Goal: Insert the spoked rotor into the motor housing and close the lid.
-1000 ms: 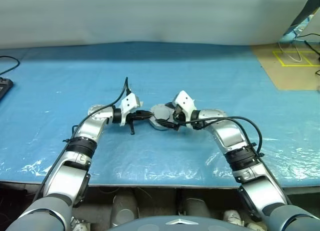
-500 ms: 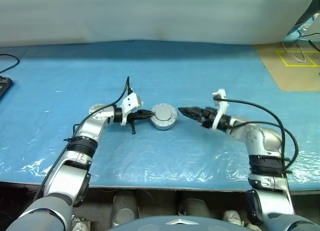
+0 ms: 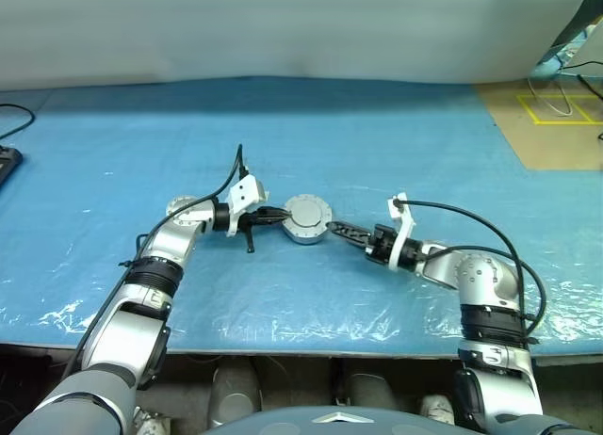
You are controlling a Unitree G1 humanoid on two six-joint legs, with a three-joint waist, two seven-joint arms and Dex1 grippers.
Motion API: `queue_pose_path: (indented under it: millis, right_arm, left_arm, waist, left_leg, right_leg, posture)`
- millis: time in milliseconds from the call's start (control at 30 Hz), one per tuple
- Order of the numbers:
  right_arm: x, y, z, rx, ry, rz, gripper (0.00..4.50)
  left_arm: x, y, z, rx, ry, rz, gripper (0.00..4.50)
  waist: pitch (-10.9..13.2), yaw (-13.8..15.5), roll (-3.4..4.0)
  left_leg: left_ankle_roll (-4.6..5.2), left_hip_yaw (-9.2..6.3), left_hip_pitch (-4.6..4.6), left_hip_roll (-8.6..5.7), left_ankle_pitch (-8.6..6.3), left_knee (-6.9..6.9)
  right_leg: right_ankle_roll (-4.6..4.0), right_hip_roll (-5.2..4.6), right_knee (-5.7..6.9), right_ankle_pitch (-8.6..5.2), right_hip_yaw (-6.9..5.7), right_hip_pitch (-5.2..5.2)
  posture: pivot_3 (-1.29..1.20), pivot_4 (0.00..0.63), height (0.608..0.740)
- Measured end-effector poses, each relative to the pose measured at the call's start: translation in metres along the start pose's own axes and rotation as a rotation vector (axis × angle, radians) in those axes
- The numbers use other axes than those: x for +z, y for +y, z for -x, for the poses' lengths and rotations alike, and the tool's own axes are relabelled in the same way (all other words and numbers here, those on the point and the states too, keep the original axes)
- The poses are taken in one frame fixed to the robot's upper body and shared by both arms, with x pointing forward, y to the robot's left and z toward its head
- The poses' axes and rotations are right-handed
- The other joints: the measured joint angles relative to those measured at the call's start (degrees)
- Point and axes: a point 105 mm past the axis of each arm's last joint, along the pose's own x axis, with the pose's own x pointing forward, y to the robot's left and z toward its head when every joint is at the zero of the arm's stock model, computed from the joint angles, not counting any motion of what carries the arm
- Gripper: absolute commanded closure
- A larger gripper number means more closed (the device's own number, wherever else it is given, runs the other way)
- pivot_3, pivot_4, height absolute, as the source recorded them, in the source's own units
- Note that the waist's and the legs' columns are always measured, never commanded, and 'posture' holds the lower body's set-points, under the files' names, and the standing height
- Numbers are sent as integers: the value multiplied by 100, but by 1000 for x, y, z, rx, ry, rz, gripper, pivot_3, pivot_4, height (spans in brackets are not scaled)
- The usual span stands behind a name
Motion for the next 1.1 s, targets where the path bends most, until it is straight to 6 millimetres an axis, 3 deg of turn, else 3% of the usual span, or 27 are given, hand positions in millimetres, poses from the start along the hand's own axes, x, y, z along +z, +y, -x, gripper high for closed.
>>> queue_pose_path:
  millis: [267,367,533,700,967,1100]
  right_arm:
    - [7,3,-24,36,-25,-30,34]
    - [4,3,-28,40,-21,-25,651]
    - [3,0,-27,35,-26,-33,2295]
    - [8,7,-27,61,-43,-12,3261]
    - [7,7,-29,55,-48,-15,3261]
    - [7,7,-33,48,-72,-46,3261]
  left_arm:
    - [-1,0,1,0,3,0,4500]
    - [-1,2,3,6,5,2,4500]
    - [-3,4,7,16,14,5,4500]
    - [-8,5,11,22,30,12,4500]
    - [-8,6,12,29,28,17,4500]
    - [-7,11,18,54,-3,100,4500]
  waist:
    - [0,-7,0]
    - [0,-13,0]
    - [0,-18,0]
    - [-1,-1,2]
    - [-1,-4,2]
    - [-1,-30,2]
  left_leg:
    - [0,0,-1,-1,0,-1]
    - [0,0,0,-1,0,-1]
    - [-1,1,-2,0,0,-4]
    - [0,1,0,-3,0,-4]
    - [0,2,2,-3,0,-4]
    - [0,2,1,-2,0,-4]
  right_leg:
    - [0,-2,1,0,-3,0]
    - [0,-2,2,0,-2,0]
    - [0,-1,1,0,-2,-5]
    - [-1,-6,2,0,-3,-1]
    - [-2,-6,2,-2,-1,-1]
    - [-2,-3,4,-2,0,-8]
  posture:
    - [0,150,740]
    - [0,150,740]
    - [0,150,740]
    - [0,150,740]
    - [0,150,740]
    - [0,150,740]
